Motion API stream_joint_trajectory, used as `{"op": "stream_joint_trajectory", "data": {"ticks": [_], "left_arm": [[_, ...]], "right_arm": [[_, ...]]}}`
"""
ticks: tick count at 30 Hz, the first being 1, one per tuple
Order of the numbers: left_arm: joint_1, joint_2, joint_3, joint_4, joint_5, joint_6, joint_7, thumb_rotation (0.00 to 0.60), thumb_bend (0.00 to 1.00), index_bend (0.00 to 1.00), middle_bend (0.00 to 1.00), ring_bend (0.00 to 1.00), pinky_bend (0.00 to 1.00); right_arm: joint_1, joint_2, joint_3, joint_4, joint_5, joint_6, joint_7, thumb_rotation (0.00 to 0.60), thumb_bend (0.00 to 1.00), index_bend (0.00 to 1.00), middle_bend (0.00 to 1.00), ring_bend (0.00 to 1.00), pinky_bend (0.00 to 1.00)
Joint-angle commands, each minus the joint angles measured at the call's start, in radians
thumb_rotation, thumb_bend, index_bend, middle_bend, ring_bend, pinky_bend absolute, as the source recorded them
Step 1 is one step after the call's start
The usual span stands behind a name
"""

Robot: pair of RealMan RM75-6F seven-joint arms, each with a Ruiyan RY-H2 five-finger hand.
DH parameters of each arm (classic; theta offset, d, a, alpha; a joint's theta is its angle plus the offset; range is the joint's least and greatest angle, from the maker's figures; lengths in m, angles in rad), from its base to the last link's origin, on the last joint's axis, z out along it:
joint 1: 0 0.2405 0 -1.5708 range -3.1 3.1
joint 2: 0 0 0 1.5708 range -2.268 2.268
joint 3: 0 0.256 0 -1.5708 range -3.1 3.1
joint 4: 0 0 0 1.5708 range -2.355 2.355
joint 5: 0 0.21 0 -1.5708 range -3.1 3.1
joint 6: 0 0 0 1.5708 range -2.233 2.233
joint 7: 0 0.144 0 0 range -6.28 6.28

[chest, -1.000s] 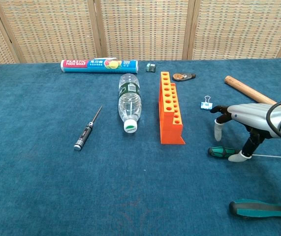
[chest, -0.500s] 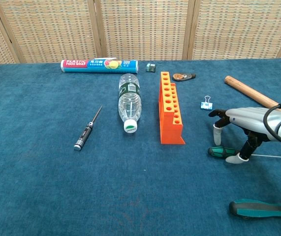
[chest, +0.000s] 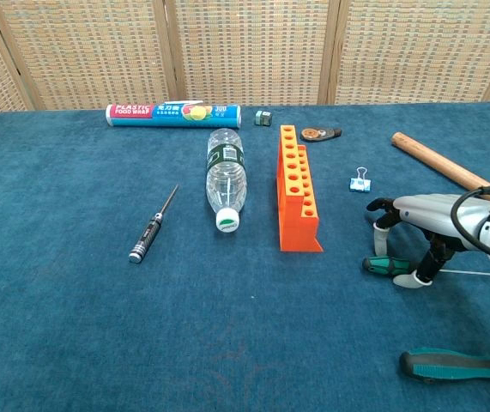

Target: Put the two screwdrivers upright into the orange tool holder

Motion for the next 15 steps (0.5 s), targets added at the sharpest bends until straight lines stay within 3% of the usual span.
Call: {"op": "stream_joint_trajectory", "data": {"ticks": [1, 15], "left_arm": [[0.0, 0.0, 0.0, 0.0, 0.0, 0.0, 0.0, 0.6, 0.0, 0.0, 0.0, 0.0, 0.0], [-0.002, -0.002, 0.001, -0.002, -0.003, -0.002, 0.004, 0.6, 0.0, 0.0, 0.0, 0.0, 0.0]], "right_arm": [[0.003, 0.006, -0.004, -0.002, 0.003, 0.001, -0.001, 0.6, 0.27, 0.48, 0.0, 0.0, 0.0], [-0.001, 0.025, -0.013, -0.023, -0.035, 0.007, 0.055, 0.6, 0.32, 0.59, 0.0, 0.0, 0.0]]}}
